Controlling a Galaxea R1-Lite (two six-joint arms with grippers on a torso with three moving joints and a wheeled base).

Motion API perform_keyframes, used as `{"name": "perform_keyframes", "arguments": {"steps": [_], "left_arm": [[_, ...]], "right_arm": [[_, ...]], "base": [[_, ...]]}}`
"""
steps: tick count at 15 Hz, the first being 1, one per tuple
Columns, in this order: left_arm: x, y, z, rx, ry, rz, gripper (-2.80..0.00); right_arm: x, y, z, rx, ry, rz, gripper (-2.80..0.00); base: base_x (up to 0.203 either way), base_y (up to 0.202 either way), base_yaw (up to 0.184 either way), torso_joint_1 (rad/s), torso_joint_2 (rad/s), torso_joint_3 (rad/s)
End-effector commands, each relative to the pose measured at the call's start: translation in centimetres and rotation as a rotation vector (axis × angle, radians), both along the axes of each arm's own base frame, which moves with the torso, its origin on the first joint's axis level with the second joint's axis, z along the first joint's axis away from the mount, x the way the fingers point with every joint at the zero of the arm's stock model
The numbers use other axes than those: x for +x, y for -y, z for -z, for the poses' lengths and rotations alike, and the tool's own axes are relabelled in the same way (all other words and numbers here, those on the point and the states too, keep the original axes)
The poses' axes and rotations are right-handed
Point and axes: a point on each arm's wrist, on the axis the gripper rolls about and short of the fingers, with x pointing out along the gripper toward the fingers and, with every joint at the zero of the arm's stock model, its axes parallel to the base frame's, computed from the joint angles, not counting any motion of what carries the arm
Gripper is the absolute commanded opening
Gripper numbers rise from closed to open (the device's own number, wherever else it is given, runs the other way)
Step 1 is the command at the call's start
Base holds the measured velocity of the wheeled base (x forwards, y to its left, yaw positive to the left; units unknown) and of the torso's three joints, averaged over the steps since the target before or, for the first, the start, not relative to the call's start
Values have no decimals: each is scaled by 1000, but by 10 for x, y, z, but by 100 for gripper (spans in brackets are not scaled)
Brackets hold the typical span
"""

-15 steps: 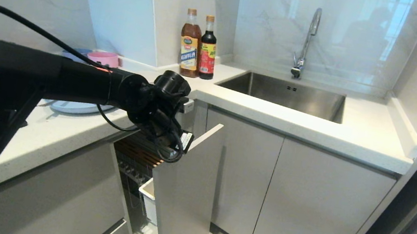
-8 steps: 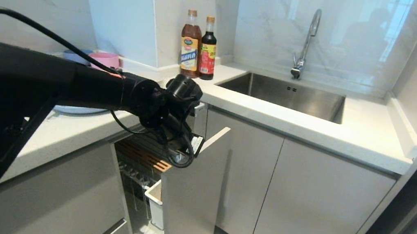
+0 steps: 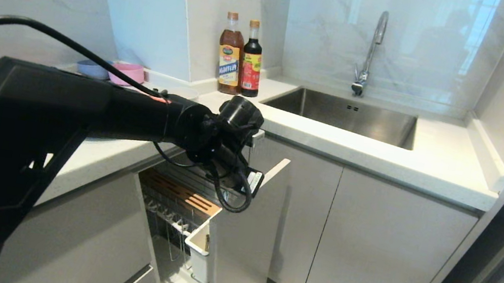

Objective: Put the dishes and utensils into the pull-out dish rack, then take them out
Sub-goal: Open the cupboard

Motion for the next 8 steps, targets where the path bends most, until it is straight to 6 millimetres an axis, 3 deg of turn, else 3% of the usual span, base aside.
{"name": "perform_keyframes", "arguments": {"steps": [1,8], "left_arm": [[-1,7,12,19,-28,13,-280],[-15,32,17,15,-35,65,-280]], "right_arm": [[0,0,0,0,-2,0,-280],[0,0,0,0,-2,0,-280]], "base": [[0,0,0,0,0,0],[0,0,0,0,0,0]]}}
